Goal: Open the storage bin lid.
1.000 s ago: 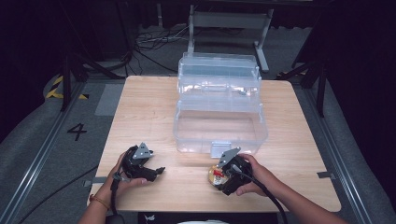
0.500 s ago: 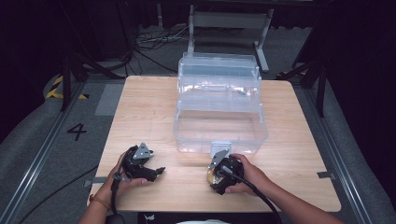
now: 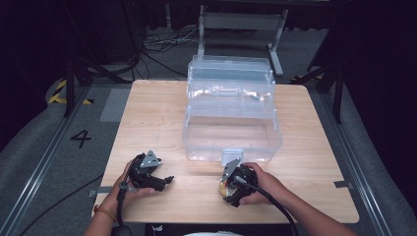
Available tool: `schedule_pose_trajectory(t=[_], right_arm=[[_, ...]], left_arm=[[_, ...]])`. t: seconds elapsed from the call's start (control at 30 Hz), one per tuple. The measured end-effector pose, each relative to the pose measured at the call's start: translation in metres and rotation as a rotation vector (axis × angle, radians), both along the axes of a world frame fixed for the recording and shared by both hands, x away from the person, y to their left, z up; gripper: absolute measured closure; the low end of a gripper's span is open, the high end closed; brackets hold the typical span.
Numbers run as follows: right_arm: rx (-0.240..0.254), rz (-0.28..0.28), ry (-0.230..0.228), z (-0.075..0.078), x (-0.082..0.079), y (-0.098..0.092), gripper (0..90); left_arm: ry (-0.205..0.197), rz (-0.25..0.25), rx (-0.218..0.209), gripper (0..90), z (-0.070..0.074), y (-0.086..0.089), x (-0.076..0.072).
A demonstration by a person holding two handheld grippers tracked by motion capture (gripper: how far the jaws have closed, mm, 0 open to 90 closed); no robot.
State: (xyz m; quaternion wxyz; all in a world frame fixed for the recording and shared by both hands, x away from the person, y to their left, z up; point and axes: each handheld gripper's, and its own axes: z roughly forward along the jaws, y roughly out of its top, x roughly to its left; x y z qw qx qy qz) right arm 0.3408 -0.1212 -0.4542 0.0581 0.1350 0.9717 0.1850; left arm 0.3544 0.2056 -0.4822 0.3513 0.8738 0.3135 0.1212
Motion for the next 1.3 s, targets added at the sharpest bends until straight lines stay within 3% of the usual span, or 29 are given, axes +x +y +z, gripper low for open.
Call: schedule_pose_trajectory(t=[0.27,0.67,1.3], right_arm=[[-0.028,0.049,0.024,0.002,-0.001,-0.010,20.4],[-0.074,0.091,0.007,0.004,-0.002,-0.023,20.7],[-0.072,0.100,0.006,0.021,-0.001,-0.042,20.8]], left_arm=[[0.000,0.001,0.000,17.7,0.000,0.000,0.000],[0.000,-0.003,-0.002,17.7,0.000,0.000,0.000],[0.004,-0.008,-0.003,17.5,0.000,0.001,0.001]])
